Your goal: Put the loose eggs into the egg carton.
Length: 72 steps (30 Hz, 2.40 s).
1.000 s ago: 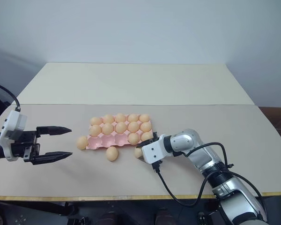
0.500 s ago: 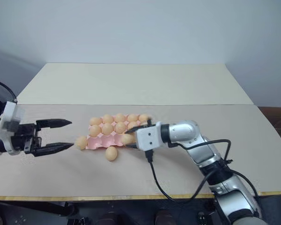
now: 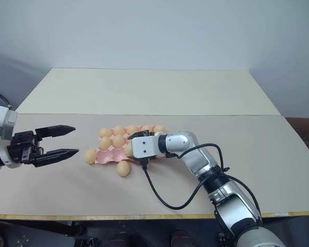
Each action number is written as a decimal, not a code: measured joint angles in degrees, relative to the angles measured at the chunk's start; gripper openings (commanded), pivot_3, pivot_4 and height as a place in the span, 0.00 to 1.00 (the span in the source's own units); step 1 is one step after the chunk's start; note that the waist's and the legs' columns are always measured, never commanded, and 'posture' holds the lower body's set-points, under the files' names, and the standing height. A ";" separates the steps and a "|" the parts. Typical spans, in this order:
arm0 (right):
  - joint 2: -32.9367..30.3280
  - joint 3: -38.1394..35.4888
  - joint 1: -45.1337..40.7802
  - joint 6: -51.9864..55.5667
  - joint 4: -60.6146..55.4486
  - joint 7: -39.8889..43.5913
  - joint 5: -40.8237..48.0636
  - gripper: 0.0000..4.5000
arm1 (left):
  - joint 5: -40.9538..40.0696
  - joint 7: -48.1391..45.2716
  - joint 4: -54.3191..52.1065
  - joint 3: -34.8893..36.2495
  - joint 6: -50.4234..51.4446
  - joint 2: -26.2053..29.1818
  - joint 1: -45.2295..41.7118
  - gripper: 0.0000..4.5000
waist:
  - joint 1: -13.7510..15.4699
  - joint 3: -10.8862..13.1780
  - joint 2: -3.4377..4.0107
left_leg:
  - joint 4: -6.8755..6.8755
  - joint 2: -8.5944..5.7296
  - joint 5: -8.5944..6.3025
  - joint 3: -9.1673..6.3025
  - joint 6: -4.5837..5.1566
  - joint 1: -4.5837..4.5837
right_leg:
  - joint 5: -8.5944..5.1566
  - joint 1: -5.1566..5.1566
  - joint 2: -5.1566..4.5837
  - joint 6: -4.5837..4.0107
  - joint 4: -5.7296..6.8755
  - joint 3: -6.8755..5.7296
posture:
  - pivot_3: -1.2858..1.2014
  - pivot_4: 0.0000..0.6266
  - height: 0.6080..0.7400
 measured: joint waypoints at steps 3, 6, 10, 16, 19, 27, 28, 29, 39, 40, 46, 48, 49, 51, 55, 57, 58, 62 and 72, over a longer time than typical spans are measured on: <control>-0.27 -0.43 0.86 1.91 -3.06 1.19 2.20 0.99 | 0.23 -0.01 0.02 -0.09 -0.02 0.00 0.32 1.00 | 0.01 0.00 0.00 | 0.00 0.01 0.00 -0.01 0.00 0.00 | 0.00 0.00 0.01 0.00 0.01 0.00 | 0.52 0.24 1.00; -3.27 -3.10 3.06 4.63 -8.42 4.17 7.26 0.99 | 0.53 -0.08 0.16 -0.28 -0.17 0.00 0.02 1.00 | 0.25 0.00 0.00 | 0.00 -0.01 0.00 -0.02 0.00 -0.03 | 0.00 0.01 -0.02 0.00 -0.03 -0.03 | 0.52 0.24 1.00; -8.57 -9.26 5.92 10.61 -14.11 8.31 16.16 0.99 | 1.90 -0.83 1.65 -0.73 -1.41 0.01 -0.79 1.00 | 0.40 0.01 0.00 | 0.00 -0.01 0.00 -0.03 0.00 -0.01 | -0.01 0.04 -0.02 0.00 -0.03 -0.05 | 0.52 0.24 1.00; -21.88 -22.28 11.33 23.32 -20.83 15.33 31.41 0.99 | 5.04 -3.22 5.72 -1.76 -4.06 0.93 -1.69 1.00 | 0.38 0.02 0.01 | -0.02 -0.01 0.00 -0.02 0.00 -0.03 | -0.02 0.05 -0.01 -0.01 -0.12 -0.04 | 0.52 0.24 1.00; -27.04 -27.56 15.01 27.34 -23.44 17.78 37.06 0.99 | 6.59 -4.77 7.77 -1.90 -5.40 2.19 -1.88 1.00 | 0.07 0.03 0.00 | -0.02 -0.01 0.00 0.00 0.00 -0.01 | -0.02 0.05 -0.01 -0.01 -0.11 -0.01 | 0.52 0.24 1.00; -33.69 -35.38 22.00 32.36 -24.62 19.63 43.17 0.99 | 10.28 -9.06 9.59 -1.95 -9.05 4.70 0.37 1.00 | 0.11 0.04 -0.01 | -0.02 0.00 0.00 0.04 0.00 0.00 | -0.04 0.05 0.00 0.01 -0.10 0.01 | 0.52 0.24 1.00; -33.69 -35.40 22.65 32.34 -24.66 19.46 43.13 0.99 | 10.27 -9.05 9.58 -1.95 -9.05 4.68 0.37 1.00 | 0.14 0.04 -0.01 | -0.02 0.00 0.00 0.04 0.00 0.00 | -0.04 0.05 -0.01 0.01 -0.10 0.01 | 0.52 0.24 1.00; -33.55 -35.35 23.28 32.33 -24.70 19.13 43.08 0.99 | 10.26 -9.02 9.52 -1.95 -9.05 4.62 0.37 1.00 | 0.15 0.05 0.00 | -0.02 -0.01 0.00 0.05 0.00 -0.01 | -0.04 0.05 -0.02 0.02 -0.10 0.02 | 0.52 0.24 1.00; -33.13 -35.26 23.38 32.35 -26.57 17.53 43.21 0.99 | 15.16 -8.80 11.30 -3.24 -13.64 4.55 1.21 1.00 | 0.19 0.08 0.04 | -0.02 0.00 0.00 0.04 0.00 -0.01 | -0.04 0.03 -0.01 0.02 -0.10 0.02 | 0.52 0.24 1.00; -33.13 -35.26 23.39 32.34 -26.81 17.53 43.24 0.99 | 16.79 -8.66 12.37 -4.13 -15.27 4.57 1.12 1.00 | 0.21 0.08 0.05 | -0.02 0.00 0.00 0.05 0.00 -0.01 | -0.04 0.03 -0.01 0.02 -0.10 0.03 | 0.52 0.24 1.00; -33.03 -34.73 23.35 32.35 -27.40 17.44 43.26 0.99 | 26.74 -8.90 24.61 -15.02 -26.20 1.83 -8.23 1.00 | 0.78 0.08 0.05 | -0.01 -0.03 0.00 0.04 0.00 -0.05 | -0.04 0.04 -0.01 0.02 -0.12 0.00 | 0.52 0.24 1.00; -33.00 -34.40 23.33 32.35 -27.68 17.33 43.26 0.99 | 29.10 -8.97 28.58 -18.28 -28.85 -0.34 -11.87 1.00 | 0.91 0.08 0.06 | 0.00 -0.04 0.00 0.04 0.00 -0.07 | -0.04 0.04 -0.01 0.02 -0.12 0.00 | 0.52 0.24 1.00; -32.99 -34.29 23.35 32.35 -27.82 17.21 43.26 0.99 | 29.96 -8.92 30.71 -19.76 -29.34 -1.66 -13.86 1.00 | 1.03 0.08 0.05 | 0.00 -0.04 0.00 0.04 0.00 -0.10 | -0.04 0.02 -0.01 0.02 -0.12 0.00 | 0.52 0.24 1.00; -32.99 -34.24 23.36 32.35 -28.15 16.98 43.27 0.99 | 31.50 -9.03 34.32 -22.24 -30.96 -3.90 -17.00 1.00 | 1.28 0.08 0.05 | 0.01 -0.04 0.00 0.03 0.00 -0.11 | -0.03 0.02 -0.01 0.03 -0.11 0.00 | 0.52 0.24 1.00; -33.04 -34.48 23.86 32.49 -29.50 15.90 43.55 0.99 | 34.83 -9.60 41.34 -25.65 -35.04 -6.44 -21.50 1.00 | 1.21 0.08 0.05 | 0.01 -0.04 0.00 0.03 0.01 -0.09 | -0.03 0.01 0.00 0.03 -0.08 0.01 | 0.52 0.24 1.00; -33.07 -34.81 24.62 32.74 -30.50 15.32 44.10 0.99 | 35.93 -10.23 44.22 -26.60 -36.68 -6.94 -22.73 1.00 | 1.20 0.08 0.05 | 0.01 -0.04 0.00 0.03 0.01 -0.09 | -0.04 0.02 0.00 0.03 -0.08 0.01 | 0.52 0.24 1.00; -33.09 -35.12 25.11 32.92 -31.00 14.96 44.25 0.99 | 36.65 -10.69 45.88 -27.09 -37.79 -7.18 -23.33 1.00 | 1.20 0.08 0.05 | 0.01 -0.04 0.00 0.03 0.01 -0.10 | -0.04 0.02 0.00 0.03 -0.08 0.01 | 0.52 0.24 1.00; -33.31 -36.21 26.15 33.72 -32.39 13.65 44.49 0.99 | 38.41 -12.07 52.90 -28.59 -40.98 -8.90 -27.70 1.00 | 1.57 0.08 0.05 | 0.02 -0.05 0.00 0.02 0.01 -0.09 | -0.04 0.03 0.00 0.03 -0.07 -0.01 | 0.52 0.24 1.00; -33.36 -36.96 27.41 34.03 -33.53 12.34 45.97 1.00 | 41.26 -13.90 61.28 -29.98 -45.66 -11.70 -32.65 0.60 | 1.52 0.08 0.04 | 0.02 -0.06 0.00 0.00 0.01 -0.10 | -0.04 0.04 0.00 0.04 -0.05 0.00 | 0.52 0.24 1.00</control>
